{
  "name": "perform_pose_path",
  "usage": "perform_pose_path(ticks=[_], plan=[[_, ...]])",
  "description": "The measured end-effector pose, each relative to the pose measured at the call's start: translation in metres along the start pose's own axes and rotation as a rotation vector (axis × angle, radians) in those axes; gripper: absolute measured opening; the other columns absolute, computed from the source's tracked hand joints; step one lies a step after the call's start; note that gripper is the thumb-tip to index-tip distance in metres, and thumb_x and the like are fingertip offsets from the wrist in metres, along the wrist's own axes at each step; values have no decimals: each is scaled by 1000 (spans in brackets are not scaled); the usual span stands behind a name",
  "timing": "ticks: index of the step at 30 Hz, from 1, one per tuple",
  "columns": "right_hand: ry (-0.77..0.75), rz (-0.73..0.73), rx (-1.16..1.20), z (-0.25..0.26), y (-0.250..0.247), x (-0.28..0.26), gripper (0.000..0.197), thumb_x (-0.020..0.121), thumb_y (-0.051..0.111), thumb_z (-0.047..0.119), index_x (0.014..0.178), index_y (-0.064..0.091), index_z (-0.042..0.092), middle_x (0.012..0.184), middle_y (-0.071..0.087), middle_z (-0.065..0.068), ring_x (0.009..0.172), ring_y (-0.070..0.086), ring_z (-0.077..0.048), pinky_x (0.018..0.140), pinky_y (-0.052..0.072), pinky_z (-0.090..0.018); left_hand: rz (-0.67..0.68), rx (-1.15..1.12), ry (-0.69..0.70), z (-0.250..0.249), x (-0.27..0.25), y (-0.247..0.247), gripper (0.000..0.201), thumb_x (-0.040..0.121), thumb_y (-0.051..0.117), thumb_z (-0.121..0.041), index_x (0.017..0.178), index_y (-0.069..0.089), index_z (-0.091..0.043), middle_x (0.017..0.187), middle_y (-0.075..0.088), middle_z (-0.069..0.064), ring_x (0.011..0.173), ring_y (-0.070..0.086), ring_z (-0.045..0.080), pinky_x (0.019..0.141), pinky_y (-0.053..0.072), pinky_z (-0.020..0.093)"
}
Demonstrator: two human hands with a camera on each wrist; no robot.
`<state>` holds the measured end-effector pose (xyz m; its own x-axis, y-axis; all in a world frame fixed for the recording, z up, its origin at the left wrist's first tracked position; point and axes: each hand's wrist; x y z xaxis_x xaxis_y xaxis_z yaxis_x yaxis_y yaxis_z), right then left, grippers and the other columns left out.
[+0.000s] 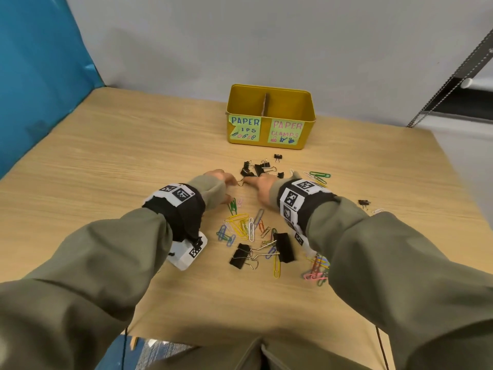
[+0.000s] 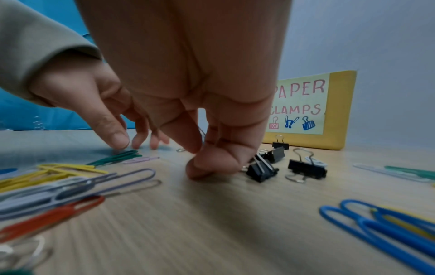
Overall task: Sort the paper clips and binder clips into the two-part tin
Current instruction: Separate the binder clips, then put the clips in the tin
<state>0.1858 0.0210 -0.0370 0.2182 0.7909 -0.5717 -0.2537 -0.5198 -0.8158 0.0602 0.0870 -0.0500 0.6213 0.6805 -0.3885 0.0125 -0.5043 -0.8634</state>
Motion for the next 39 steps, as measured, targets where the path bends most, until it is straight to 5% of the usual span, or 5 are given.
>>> perform_pose_path(ticks=[7, 11, 22, 31, 39], plan=[[57, -46, 88, -43, -7, -23, 25, 94, 47, 15, 104, 65, 28, 118, 59, 5, 110, 53, -17, 103, 39, -40, 257, 21, 176, -21, -8, 17, 43, 91, 53, -10, 135, 51, -12, 134, 57, 6, 118, 55, 21, 98, 42, 24], [242, -44, -80, -71, -17, -41, 34, 95, 39, 18, 118, 62, 28, 132, 54, 4, 129, 43, -20, 110, 16, -55, 241, -153, 170, -43, 9, 17, 47, 96, 46, -12, 140, 39, 3, 77, 53, -3, 64, 46, 4, 44, 40, 5], [119, -38, 87, -85, 12, -41, 21, 81, 44, 29, 70, 60, 38, 87, 63, 12, 93, 59, -15, 101, 41, -46, 372, -17, 488, -64, -9, 24, 46, 75, 71, 0, 119, 63, -10, 97, 50, 3, 63, 41, 2, 60, 36, 10], [126, 100, 250, -90, 19, -53, 34, 85, 47, -1, 96, 73, 17, 77, 60, 1, 70, 53, -17, 58, 45, -24, 376, 378, 470, -91, -18, 29, 49, 81, 67, -36, 127, 54, -29, 126, 46, 4, 115, 49, 23, 101, 41, 40], [146, -65, 135, -78, 17, -41, 40, 86, 39, 8, 105, 64, 33, 106, 58, 7, 104, 56, -20, 109, 34, -50, 19, 10, 173, -52, 1, 2, 42, 81, 66, -36, 117, 59, -16, 121, 46, 8, 112, 50, 25, 101, 43, 38]])
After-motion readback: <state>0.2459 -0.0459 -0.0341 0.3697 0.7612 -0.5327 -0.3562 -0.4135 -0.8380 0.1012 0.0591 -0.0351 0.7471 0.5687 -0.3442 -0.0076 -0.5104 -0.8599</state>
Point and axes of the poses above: each hand's wrist, its own x-axis towards the middle knuckle, its own y-axis out of the palm, z = x × y
